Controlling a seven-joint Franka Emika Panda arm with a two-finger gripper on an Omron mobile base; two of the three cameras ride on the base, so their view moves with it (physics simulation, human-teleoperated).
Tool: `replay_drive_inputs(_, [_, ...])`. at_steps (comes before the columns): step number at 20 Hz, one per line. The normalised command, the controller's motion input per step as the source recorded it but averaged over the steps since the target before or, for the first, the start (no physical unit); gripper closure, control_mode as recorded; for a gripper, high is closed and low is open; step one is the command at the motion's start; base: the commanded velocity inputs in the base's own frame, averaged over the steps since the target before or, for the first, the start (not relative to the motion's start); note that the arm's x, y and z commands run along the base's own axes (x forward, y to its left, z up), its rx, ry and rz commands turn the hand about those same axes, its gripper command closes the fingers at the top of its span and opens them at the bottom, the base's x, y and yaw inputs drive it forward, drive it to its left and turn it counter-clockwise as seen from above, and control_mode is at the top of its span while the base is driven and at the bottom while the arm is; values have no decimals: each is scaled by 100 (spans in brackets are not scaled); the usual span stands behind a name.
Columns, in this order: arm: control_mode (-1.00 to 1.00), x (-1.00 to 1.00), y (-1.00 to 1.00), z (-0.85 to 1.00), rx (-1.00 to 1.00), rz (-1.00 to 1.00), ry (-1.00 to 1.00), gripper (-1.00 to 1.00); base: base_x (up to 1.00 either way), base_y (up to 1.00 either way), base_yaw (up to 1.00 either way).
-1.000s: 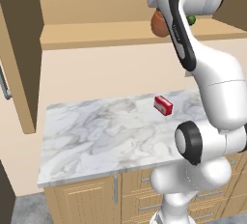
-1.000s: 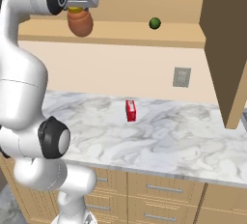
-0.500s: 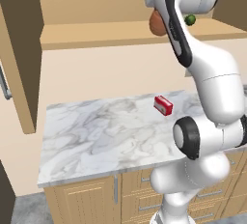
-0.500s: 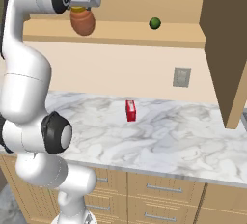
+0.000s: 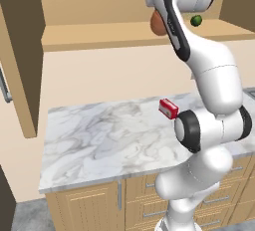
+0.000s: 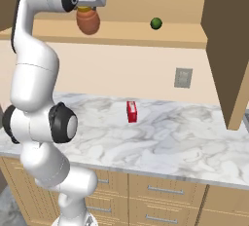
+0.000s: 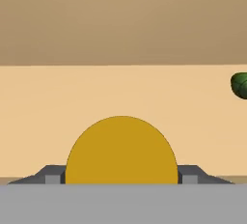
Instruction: Pick the bar and honey bottle from the counter and place them in the cabinets closest to them.
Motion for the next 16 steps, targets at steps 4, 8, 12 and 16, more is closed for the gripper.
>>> replay_drive_inputs(4, [-100,41,0,0,0,0,2,100,0,0,0])
replay_drive_inputs(8, [-100,34,0,0,0,0,2,100,0,0,0])
replay_drive_inputs(12, [-100,25,0,0,0,0,0,100,0,0,0])
replay_drive_inputs(16, [-100,28,0,0,0,0,0,100,0,0,0])
